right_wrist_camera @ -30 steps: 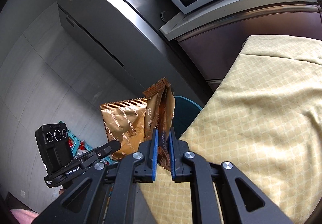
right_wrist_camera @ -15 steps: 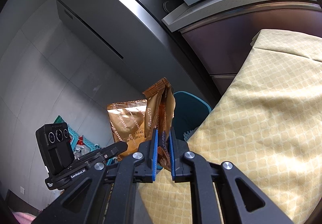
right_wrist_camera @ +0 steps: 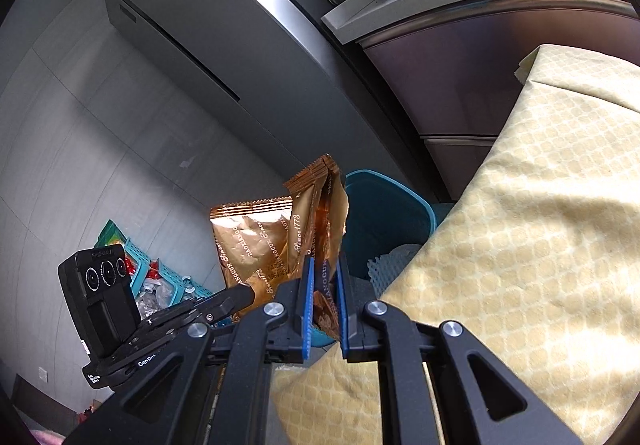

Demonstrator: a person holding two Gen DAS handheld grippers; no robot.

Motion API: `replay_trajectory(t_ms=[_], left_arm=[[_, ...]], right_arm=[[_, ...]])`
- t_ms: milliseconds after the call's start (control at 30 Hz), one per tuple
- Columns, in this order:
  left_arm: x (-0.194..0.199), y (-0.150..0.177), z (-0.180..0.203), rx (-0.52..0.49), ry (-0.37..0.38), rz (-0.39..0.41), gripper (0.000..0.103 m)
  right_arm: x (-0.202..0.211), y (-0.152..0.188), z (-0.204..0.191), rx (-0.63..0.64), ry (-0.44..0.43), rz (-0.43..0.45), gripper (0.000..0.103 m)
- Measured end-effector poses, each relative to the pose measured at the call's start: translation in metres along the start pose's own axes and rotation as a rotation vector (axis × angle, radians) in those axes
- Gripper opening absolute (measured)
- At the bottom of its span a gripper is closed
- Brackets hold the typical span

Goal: Collect trash
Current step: 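Carry both brown wrappers to the teal wastebasket and lower them inside, then open both tools over the basket and return them to the table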

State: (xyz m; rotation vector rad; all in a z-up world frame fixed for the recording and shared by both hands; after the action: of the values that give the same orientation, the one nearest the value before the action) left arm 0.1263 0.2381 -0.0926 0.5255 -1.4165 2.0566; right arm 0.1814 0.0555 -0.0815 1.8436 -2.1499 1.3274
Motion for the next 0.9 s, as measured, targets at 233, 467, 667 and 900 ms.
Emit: replay_trajectory(t_ms=[233,467,667,900], left_arm=[[-0.011,0.001,-0.014,0.022,-0.030,-0.015,0.005],[-0.023,0.002,-0.026,0.039,-0.061,-0.034,0.005],[-0.035,0.002,-0.038,0.054,-0.098,-0.044,0.005],[-0.051,0.001,-0.049,0.074,-0.127,-0.054,0.007]], right_arm=[[-0.019,0.000,-0.003,0.012,0.024,-0.036,0.009],[-0.046,0.000,-0.007,0.013,0.055,-0.073,0.010],[-0.066,0.001,-0.009,0.017,0.089,-0.102,0.012],[-0.081,0.007,-0.008,0.013,0.116,-0.124,0.016]])
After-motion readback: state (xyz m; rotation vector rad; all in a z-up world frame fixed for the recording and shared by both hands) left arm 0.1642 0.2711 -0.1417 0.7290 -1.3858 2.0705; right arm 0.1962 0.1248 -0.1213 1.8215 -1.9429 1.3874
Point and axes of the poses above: each gripper's, at about its wrist camera, not at the fingertips, and x roughly against the way its jaws point, z to its right, y to its underside, the point moved 8 cm from there along -x, roughly the way its jaws point, and after that the axes turned 4 degrees about z, right-handed, at the moved point
